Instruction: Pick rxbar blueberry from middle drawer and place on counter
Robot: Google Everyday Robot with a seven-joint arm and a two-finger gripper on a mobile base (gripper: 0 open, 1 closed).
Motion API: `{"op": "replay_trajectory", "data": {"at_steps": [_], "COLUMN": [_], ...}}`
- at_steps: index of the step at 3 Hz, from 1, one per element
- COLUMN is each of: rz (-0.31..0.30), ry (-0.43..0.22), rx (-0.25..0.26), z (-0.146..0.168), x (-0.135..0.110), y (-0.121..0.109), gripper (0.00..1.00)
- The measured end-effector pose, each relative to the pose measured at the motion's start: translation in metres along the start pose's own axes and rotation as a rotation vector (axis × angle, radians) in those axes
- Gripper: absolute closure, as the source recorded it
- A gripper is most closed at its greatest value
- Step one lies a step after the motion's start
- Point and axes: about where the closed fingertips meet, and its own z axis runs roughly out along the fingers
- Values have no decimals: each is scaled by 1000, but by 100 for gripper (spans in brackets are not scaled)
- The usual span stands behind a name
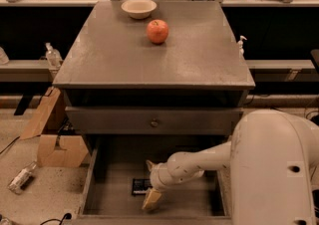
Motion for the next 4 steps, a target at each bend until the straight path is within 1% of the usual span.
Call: {"op": "replay_trajectory", "data": {"at_steps": [1,2,3,4], "rz": [-32,-34,-34,-34], "ry": [44,33,33,33], "rx": [-48,-82,-82,-82], "z": [15,24,18,11], "x": [6,4,0,-5], "y": [17,30,29,28], "gripper": [15,37,60,85]}}
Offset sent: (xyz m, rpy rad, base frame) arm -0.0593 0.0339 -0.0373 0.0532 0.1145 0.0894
